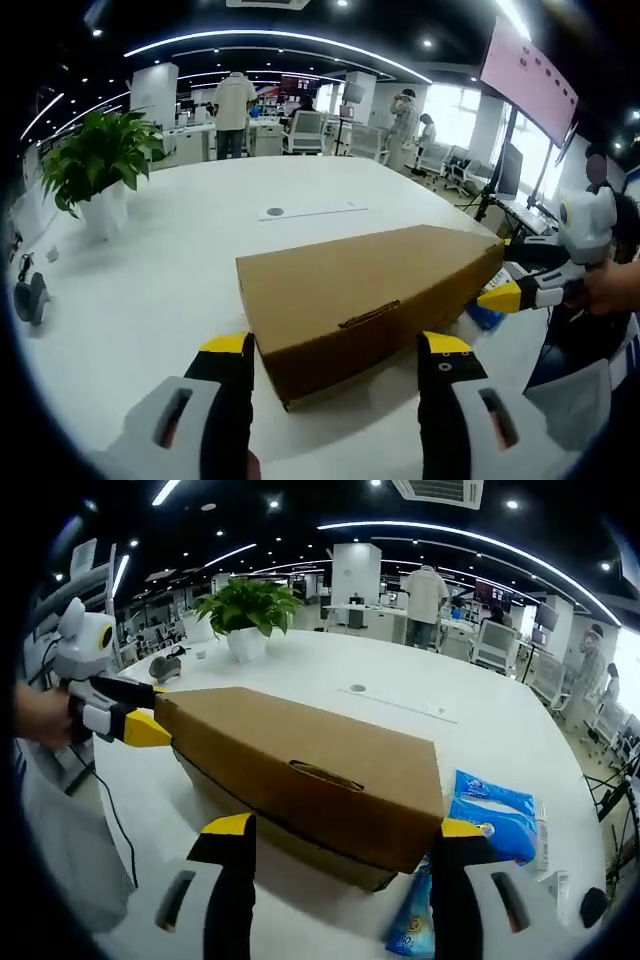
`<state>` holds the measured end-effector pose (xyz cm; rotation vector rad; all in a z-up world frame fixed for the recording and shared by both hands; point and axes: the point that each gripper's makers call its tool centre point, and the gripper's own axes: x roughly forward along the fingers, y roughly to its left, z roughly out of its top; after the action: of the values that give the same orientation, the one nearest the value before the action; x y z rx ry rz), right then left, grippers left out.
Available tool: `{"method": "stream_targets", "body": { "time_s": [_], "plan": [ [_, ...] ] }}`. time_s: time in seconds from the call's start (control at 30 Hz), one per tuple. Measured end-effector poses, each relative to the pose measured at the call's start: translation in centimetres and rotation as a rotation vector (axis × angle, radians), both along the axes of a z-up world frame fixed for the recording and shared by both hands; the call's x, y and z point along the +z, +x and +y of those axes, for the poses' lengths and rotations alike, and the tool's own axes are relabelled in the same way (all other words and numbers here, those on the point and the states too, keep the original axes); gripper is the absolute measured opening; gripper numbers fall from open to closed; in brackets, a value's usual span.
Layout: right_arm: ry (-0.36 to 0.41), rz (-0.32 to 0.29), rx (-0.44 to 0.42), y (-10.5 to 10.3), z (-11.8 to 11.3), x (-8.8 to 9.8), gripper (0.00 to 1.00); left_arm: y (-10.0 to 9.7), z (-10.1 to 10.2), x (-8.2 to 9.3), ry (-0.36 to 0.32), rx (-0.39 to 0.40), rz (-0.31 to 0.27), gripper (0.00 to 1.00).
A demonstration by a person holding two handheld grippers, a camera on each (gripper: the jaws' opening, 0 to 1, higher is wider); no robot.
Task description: Operate the shoe box by opening the lid, removing the specified soft item, and placing it in the target area until the item is outside and the box remains undamaged.
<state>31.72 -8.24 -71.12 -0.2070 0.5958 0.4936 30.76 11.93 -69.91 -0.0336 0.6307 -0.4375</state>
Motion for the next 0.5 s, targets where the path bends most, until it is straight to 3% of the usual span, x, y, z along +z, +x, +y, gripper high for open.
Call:
{"method": "stream_targets", "body": {
  "time_s": [0.5],
  "plan": [
    [0.022, 0.032, -0.033, 0.0, -0.2, -1.3, 0.68, 0.3, -0.1, -1.1, 0.009, -0.013, 0.023, 0.66]
  ]
}}
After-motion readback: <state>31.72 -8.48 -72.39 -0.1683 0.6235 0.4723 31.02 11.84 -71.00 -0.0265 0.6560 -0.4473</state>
